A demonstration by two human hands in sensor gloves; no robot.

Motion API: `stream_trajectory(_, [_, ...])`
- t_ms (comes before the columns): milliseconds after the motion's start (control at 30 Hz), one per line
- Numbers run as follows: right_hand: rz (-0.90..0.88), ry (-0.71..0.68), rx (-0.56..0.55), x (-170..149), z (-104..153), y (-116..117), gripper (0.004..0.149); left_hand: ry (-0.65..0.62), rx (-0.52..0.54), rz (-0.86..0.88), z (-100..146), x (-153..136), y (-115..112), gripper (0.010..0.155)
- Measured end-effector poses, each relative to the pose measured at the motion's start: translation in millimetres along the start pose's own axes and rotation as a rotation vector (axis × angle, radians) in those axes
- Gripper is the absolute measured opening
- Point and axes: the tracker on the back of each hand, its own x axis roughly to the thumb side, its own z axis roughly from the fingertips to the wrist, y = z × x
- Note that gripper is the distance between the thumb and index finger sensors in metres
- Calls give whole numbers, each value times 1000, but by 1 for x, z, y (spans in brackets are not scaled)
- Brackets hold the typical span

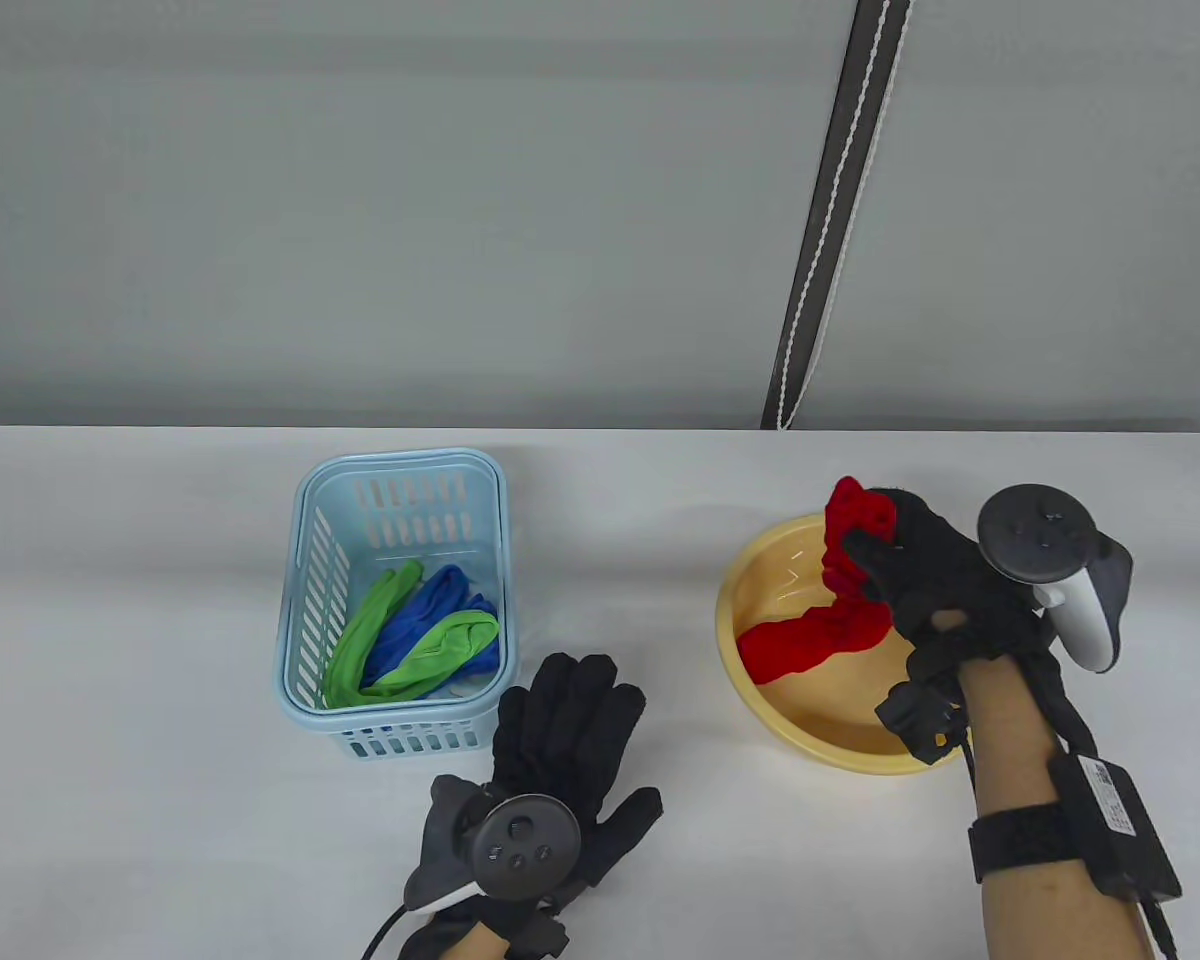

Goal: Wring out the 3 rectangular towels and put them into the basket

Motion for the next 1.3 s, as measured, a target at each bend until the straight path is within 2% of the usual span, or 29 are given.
stream_trajectory(100, [-136,-93,38,20,23,-8,50,-21,3,5,-7,7,4,87])
stream_trajectory(200, [-258,-164,31,36,44,-10,51,-36,20,41,-17,13,8,87])
stream_trajectory(367, [-424,-249,58,54,70,-5,51,-87,96,158,-38,27,13,98])
stream_trajectory(533, [-506,-265,126,60,81,15,51,-120,205,281,-52,39,16,111])
stream_trajectory(700, [-619,-289,256,59,81,50,51,-70,191,296,-55,30,12,117])
stream_trajectory(767, [-669,-295,305,57,80,65,51,-24,192,352,-55,19,9,113])
stream_trajectory(800, [-678,-299,315,55,79,68,51,-4,174,377,-55,15,8,105])
stream_trajectory(900, [-700,-311,308,46,76,71,51,57,145,455,-53,-1,7,61])
stream_trajectory(933, [-709,-310,300,43,75,70,51,67,146,461,-52,-4,7,50])
stream_trajectory(1000, [-756,-303,284,28,71,67,51,98,156,503,-49,-13,10,45])
stream_trajectory(1100, [-811,-269,278,1,69,65,51,119,179,630,-44,-25,13,45])
stream_trajectory(1200, [-838,-219,304,-29,68,72,51,136,177,781,-36,-34,11,45])
stream_trajectory(1300, [-849,-145,314,-56,67,81,52,159,191,811,-27,-38,9,46])
